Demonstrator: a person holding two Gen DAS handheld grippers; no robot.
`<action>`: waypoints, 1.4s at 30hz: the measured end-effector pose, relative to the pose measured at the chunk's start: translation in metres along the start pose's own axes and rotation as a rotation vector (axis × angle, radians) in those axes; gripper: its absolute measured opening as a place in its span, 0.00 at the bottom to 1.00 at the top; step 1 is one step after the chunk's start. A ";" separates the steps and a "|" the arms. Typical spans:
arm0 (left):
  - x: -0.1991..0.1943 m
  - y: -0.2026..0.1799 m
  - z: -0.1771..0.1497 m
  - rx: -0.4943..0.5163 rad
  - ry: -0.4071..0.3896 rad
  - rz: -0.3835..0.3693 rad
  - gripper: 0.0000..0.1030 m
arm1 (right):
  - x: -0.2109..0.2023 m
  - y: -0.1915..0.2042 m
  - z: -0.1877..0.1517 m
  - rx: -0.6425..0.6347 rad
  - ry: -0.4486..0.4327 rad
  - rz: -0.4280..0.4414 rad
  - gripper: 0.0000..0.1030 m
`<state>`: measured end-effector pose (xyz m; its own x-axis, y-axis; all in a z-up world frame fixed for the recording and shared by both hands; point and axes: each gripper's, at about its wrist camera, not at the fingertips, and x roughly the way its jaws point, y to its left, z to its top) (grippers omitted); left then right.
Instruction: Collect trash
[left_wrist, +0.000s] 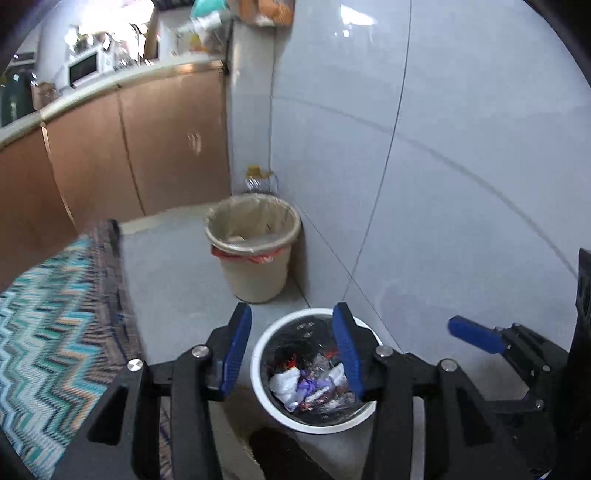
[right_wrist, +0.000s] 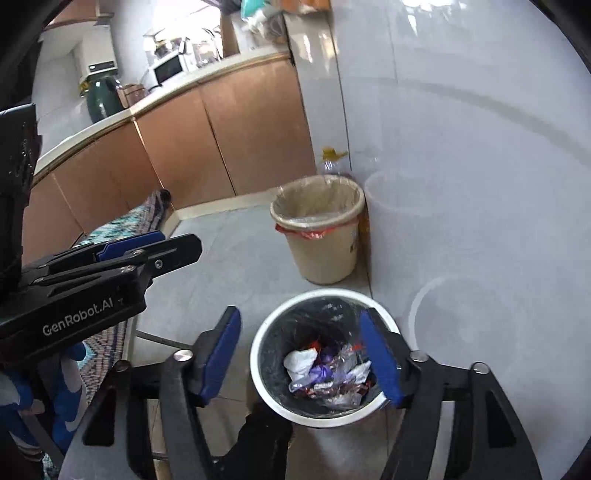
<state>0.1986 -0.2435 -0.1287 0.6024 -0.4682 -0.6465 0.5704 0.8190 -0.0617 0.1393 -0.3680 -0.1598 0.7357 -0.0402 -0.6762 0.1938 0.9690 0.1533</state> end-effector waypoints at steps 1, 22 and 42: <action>-0.010 0.001 0.000 0.002 -0.018 0.011 0.47 | -0.007 0.004 0.001 -0.007 -0.014 -0.004 0.73; -0.243 0.058 -0.057 -0.066 -0.326 0.348 0.64 | -0.180 0.122 -0.007 -0.198 -0.288 0.003 0.99; -0.346 0.061 -0.098 -0.160 -0.516 0.493 0.75 | -0.272 0.171 -0.037 -0.312 -0.459 0.022 1.00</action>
<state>-0.0291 0.0009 0.0167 0.9771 -0.0963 -0.1899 0.0996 0.9950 0.0080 -0.0516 -0.1827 0.0232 0.9582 -0.0541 -0.2808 0.0256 0.9942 -0.1043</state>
